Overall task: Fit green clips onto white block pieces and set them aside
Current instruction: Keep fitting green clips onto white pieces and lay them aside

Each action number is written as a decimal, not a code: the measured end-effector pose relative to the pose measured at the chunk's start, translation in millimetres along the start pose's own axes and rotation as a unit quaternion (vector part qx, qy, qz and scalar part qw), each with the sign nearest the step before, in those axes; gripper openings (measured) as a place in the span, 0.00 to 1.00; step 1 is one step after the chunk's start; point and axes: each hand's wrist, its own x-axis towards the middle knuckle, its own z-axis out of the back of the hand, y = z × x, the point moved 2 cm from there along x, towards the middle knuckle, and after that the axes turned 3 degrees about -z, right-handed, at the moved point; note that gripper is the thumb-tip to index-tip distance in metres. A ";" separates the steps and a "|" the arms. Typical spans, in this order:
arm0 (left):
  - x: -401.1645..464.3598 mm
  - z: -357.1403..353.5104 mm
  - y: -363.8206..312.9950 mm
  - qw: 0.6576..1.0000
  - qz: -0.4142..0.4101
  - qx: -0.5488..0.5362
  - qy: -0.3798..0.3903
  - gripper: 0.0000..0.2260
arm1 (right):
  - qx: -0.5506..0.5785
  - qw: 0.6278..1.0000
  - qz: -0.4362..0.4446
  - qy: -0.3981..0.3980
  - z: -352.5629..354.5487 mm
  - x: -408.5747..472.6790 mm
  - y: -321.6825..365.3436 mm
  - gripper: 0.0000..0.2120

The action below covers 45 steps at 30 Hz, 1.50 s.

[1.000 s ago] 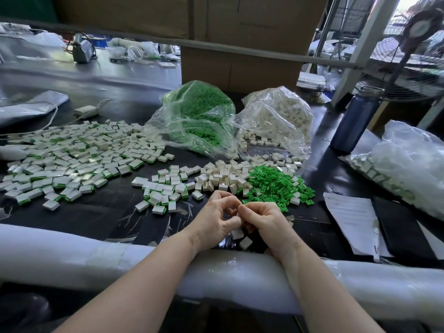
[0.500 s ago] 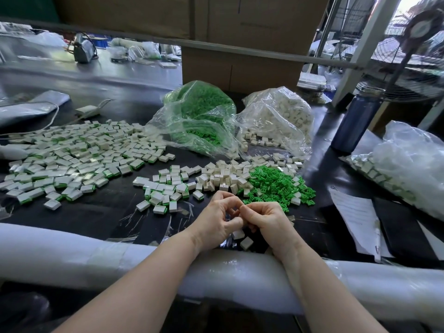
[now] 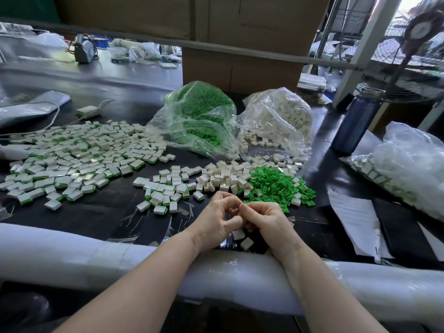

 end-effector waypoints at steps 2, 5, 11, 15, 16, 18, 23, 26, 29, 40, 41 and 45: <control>-0.4 0.4 -1.0 1.000 -0.003 -0.007 0.000 0.11 | 0.002 1.000 -0.003 0.010 -0.5 0.0 0.5 0.10; -0.2 -0.2 -0.7 1.000 -0.001 -0.003 0.002 0.10 | -0.016 1.000 -0.002 0.004 0.2 -0.4 1.1 0.11; -0.8 -1.8 -0.9 1.000 0.003 0.001 0.002 0.05 | -0.010 1.000 -0.007 -0.003 0.5 -2.0 2.2 0.11; -1.6 -1.6 -3.2 1.000 0.008 0.006 0.006 0.05 | -0.014 1.000 -0.011 -0.008 0.8 -1.8 2.2 0.12; -1.5 -1.6 -4.0 1.000 0.009 0.004 0.007 0.05 | -0.018 1.000 -0.010 -0.013 0.9 -1.3 1.7 0.12; -1.2 -1.1 -4.9 1.000 0.008 0.006 0.008 0.06 | -0.023 0.999 -0.003 -0.023 0.8 -0.8 1.1 0.12; -2.3 1.5 -5.1 1.000 -0.003 -0.012 -0.019 0.02 | 0.005 0.999 0.004 -0.037 -1.6 -0.2 1.5 0.14; -1.8 3.4 -2.9 0.999 0.002 -0.004 -0.050 0.02 | 0.013 0.998 0.010 -0.068 2.0 0.9 0.8 0.11; -0.5 4.0 -0.7 0.998 0.009 0.017 -0.054 0.02 | -0.021 0.995 0.035 -0.094 4.9 -0.2 0.9 0.06; 0.4 3.7 -1.5 0.997 0.027 0.053 -0.058 0.03 | -0.181 0.974 0.063 -0.123 3.0 0.3 3.4 0.03; 0.0 4.1 -1.7 0.997 0.029 0.047 -0.061 0.02 | -0.182 0.973 0.064 -0.128 3.5 -0.1 3.7 0.04; -1.8 7.2 0.1 0.994 0.049 0.030 -0.094 0.05 | -0.189 0.955 0.058 -0.223 13.2 0.1 2.2 0.05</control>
